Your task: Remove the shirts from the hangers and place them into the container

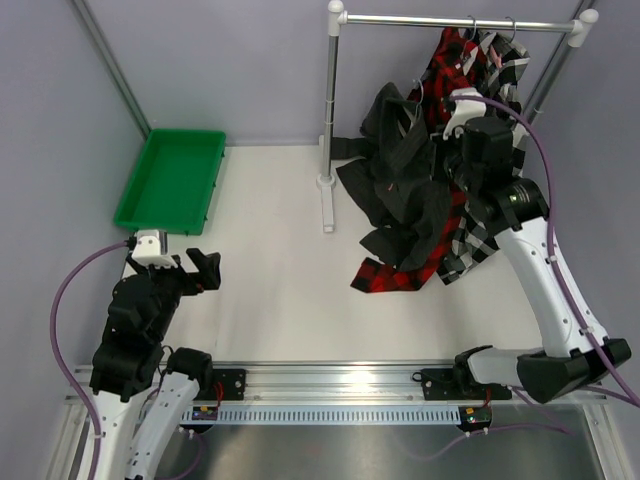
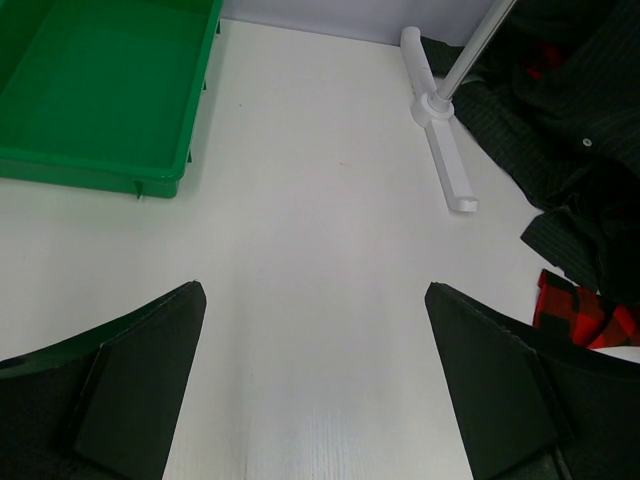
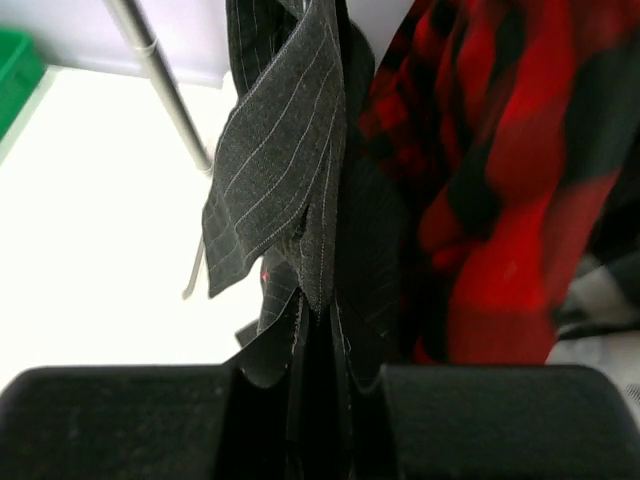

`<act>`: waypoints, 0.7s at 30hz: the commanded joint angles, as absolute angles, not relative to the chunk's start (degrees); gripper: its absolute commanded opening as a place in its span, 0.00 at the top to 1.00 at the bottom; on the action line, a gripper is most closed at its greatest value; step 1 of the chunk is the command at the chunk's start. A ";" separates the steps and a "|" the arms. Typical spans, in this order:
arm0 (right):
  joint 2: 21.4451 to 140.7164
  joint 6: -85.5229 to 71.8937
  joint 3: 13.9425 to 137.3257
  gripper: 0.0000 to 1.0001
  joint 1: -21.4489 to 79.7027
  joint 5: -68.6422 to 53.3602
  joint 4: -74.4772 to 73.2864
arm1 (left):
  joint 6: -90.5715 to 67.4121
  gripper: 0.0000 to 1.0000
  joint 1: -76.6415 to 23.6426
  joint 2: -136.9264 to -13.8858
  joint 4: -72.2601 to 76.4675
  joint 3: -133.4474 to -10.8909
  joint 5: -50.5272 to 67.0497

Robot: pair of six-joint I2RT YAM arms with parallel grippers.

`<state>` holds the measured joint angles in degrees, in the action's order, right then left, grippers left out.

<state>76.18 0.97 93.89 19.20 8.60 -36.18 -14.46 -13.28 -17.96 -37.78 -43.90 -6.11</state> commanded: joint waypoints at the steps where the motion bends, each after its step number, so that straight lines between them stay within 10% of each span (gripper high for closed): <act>1: 67.95 0.35 87.83 1.00 19.77 3.09 -32.87 | -14.85 0.01 -13.54 -19.16 -36.56 -46.14 -4.48; 21: 61.87 0.35 99.03 1.00 26.89 -25.75 -40.08 | -13.54 0.01 -13.54 -23.73 -39.11 -57.56 -1.76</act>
